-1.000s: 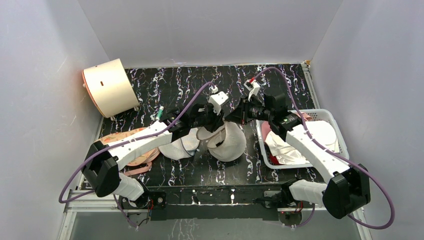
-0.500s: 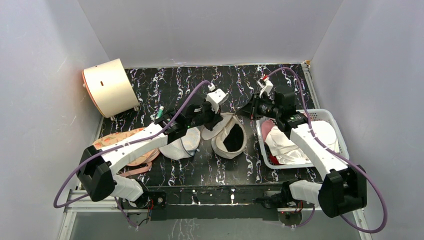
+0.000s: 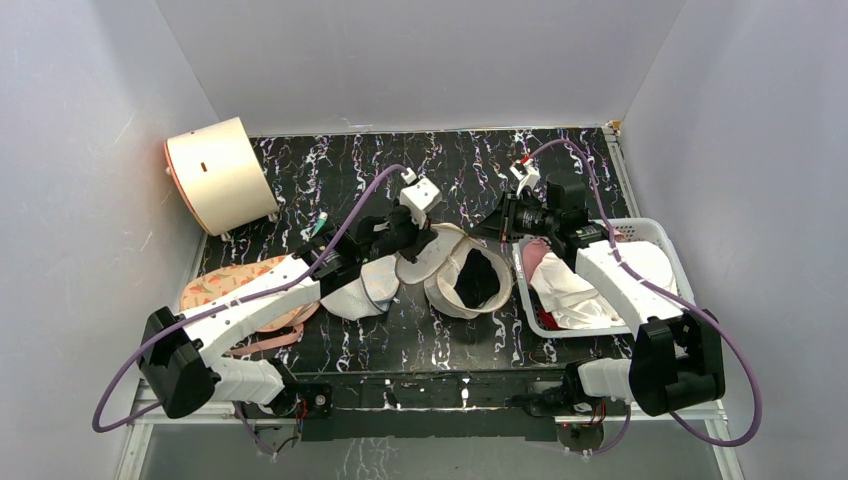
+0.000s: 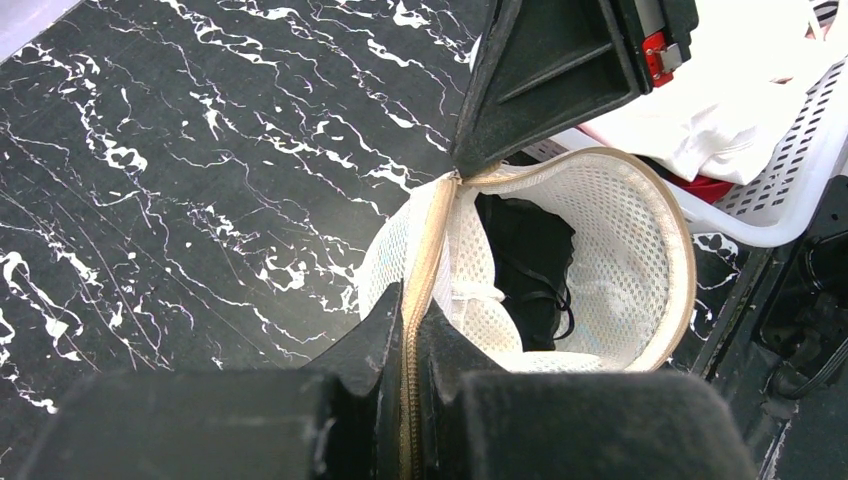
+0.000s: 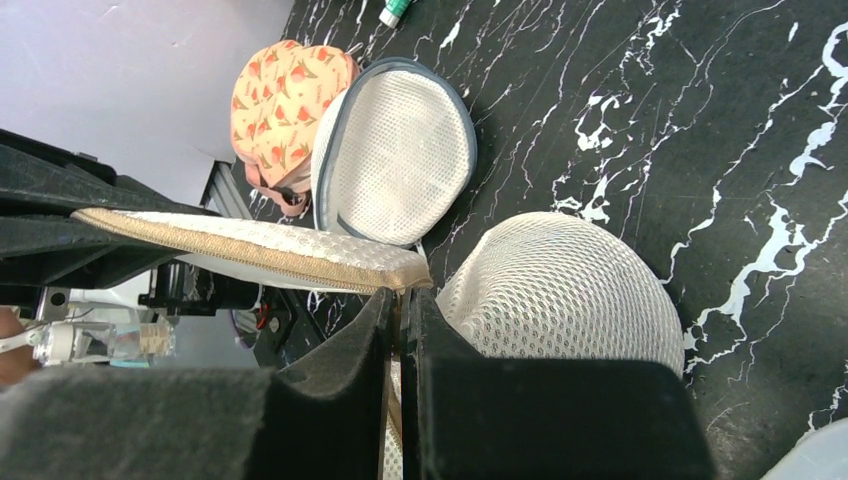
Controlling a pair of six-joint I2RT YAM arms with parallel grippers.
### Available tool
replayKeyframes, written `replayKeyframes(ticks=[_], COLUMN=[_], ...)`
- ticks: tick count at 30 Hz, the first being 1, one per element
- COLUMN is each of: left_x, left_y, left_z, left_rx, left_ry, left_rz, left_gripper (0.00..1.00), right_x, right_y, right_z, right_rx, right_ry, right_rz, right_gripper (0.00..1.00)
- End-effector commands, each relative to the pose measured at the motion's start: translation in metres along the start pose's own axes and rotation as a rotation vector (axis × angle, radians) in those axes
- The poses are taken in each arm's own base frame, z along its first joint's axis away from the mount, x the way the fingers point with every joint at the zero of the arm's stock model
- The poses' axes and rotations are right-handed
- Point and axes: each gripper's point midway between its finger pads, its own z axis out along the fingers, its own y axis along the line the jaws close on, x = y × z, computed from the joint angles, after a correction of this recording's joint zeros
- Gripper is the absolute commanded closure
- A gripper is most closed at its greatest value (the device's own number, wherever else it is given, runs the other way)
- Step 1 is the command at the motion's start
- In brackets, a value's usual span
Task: Unzip the laundry bag and remove the bra
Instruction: Unzip the laundry bag at the center of the board.
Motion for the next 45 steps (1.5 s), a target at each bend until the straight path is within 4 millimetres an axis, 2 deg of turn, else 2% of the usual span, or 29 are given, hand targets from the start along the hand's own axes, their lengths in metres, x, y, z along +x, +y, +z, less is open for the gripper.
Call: replayKeyframes(ticks=[1, 5, 11, 13, 15, 17, 24, 26, 29, 32, 41, 45], left_x=[-0.025, -0.013, -0.005, 0.003, 0.007, 0.010, 0.007, 0.005, 0.000, -0.002, -0.015, -0.018], left_y=[0.009, 0.008, 0.000, -0.003, -0.006, -0.008, -0.006, -0.006, -0.003, 0.001, 0.007, 0.008], left_z=[-0.007, 0.006, 0.014, 0.020, 0.023, 0.025, 0.023, 0.021, 0.017, 0.014, 0.000, -0.002], left_rx=[-0.045, -0.033, 0.016, 0.034, 0.057, 0.071, 0.059, 0.054, 0.036, 0.017, -0.021, -0.027], left_ry=[-0.064, 0.005, 0.047, 0.073, 0.087, 0.099, 0.090, 0.081, 0.061, 0.050, 0.006, -0.004], left_rz=[0.013, 0.008, 0.004, 0.002, 0.002, -0.001, 0.005, 0.009, 0.016, 0.025, 0.048, 0.053], left_gripper=[0.94, 0.82, 0.51, 0.41, 0.38, 0.41, 0.74, 0.85, 0.95, 1.00, 1.00, 1.00], right_x=[-0.019, -0.022, -0.021, -0.021, -0.020, -0.020, -0.025, -0.026, -0.027, -0.026, -0.021, -0.012], right_y=[0.018, 0.034, 0.057, 0.062, 0.068, 0.072, 0.072, 0.067, 0.052, 0.035, -0.002, -0.010], right_z=[-0.008, -0.012, -0.008, -0.007, -0.006, -0.005, -0.007, -0.006, -0.004, -0.001, 0.007, 0.012], right_rx=[-0.056, -0.090, -0.130, -0.133, -0.143, -0.147, -0.121, -0.097, -0.047, -0.013, 0.017, 0.017], right_ry=[-0.047, -0.055, -0.046, -0.044, -0.041, -0.038, -0.065, -0.068, -0.071, -0.068, -0.028, 0.011], right_rz=[-0.085, -0.108, -0.133, -0.140, -0.146, -0.150, -0.172, -0.166, -0.154, -0.126, -0.074, -0.055], right_gripper=[1.00, 1.00, 1.00, 1.00, 1.00, 1.00, 1.00, 1.00, 1.00, 1.00, 1.00, 1.00])
